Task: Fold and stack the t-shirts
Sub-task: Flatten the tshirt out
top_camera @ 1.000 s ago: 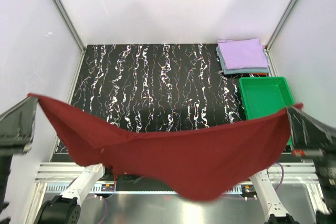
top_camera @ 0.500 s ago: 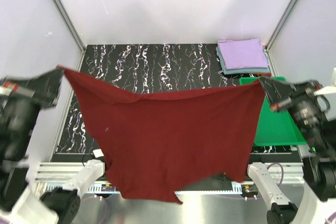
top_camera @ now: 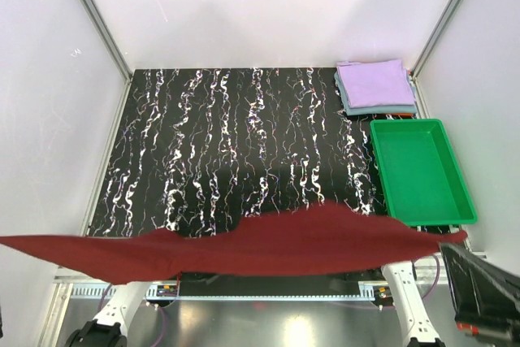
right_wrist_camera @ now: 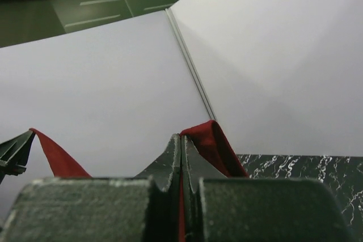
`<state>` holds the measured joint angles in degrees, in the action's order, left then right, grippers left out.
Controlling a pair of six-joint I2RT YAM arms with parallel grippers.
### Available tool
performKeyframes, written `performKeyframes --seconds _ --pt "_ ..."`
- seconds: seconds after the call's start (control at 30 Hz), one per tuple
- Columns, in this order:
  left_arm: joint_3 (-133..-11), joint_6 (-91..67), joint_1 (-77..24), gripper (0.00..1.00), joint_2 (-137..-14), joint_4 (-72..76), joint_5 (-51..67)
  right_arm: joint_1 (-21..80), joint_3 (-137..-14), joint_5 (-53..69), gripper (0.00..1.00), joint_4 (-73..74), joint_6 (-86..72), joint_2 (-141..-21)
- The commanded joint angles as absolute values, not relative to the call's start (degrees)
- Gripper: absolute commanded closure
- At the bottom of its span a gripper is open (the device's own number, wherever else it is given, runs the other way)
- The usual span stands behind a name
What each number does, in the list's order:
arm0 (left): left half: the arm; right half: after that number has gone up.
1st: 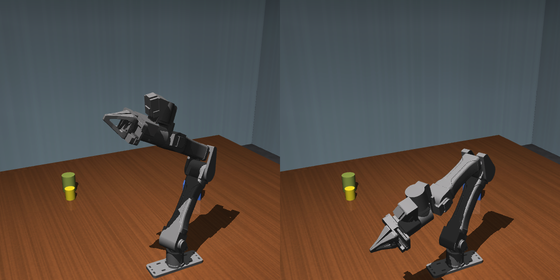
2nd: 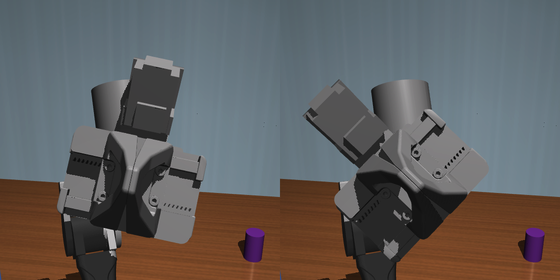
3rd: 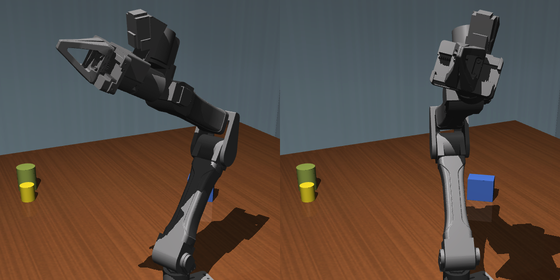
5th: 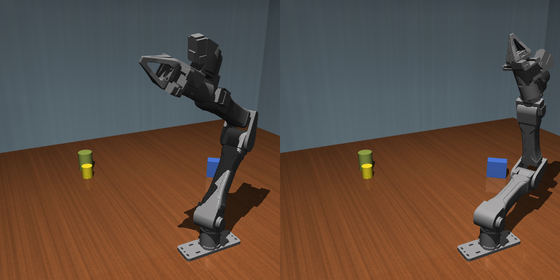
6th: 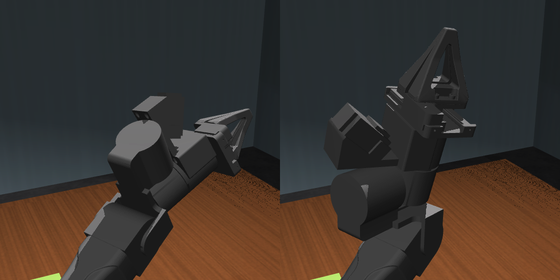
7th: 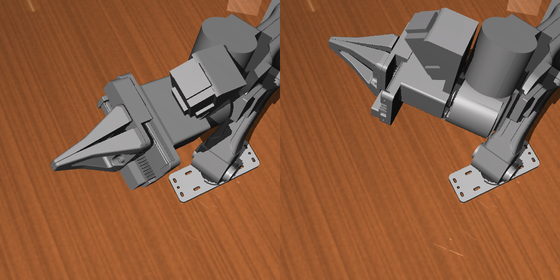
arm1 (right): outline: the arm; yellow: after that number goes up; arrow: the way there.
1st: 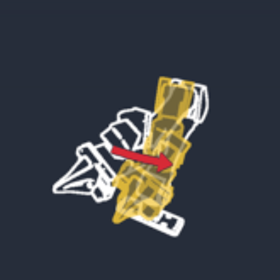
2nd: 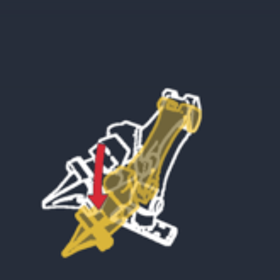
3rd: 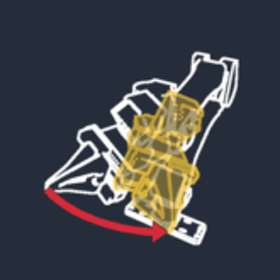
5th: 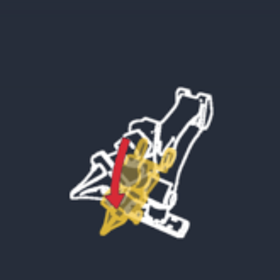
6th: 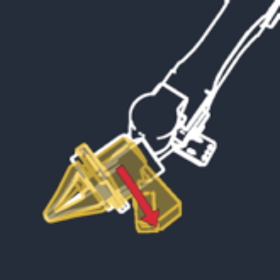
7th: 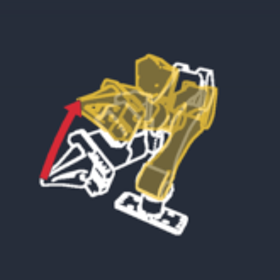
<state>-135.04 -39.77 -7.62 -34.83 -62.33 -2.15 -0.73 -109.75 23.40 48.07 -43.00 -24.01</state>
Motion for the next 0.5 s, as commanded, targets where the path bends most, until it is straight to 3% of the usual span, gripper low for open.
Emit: performKeyframes --seconds 0.0,0.1,0.23,0.47 --pt "-135.2 -40.6 -7.7 1.00 -36.5 -63.1 -3.0 -1.6 -112.6 20.9 1.00 51.4 -44.6 -25.0" --pt "-131.1 -39.4 -7.7 1.00 -36.7 -62.1 -3.7 -1.6 -111.8 18.9 1.00 51.9 -43.3 -26.6" --pt "-122.2 -36.4 -7.7 1.00 -40.7 -58.6 -5.3 -1.6 -102.1 15.5 1.00 47.4 -41.2 -29.9" --pt "-123.1 -28.6 -7.7 1.00 -61.0 -52.7 -8.8 -1.5 -85.3 14.1 1.00 32.4 -38.8 -44.8"
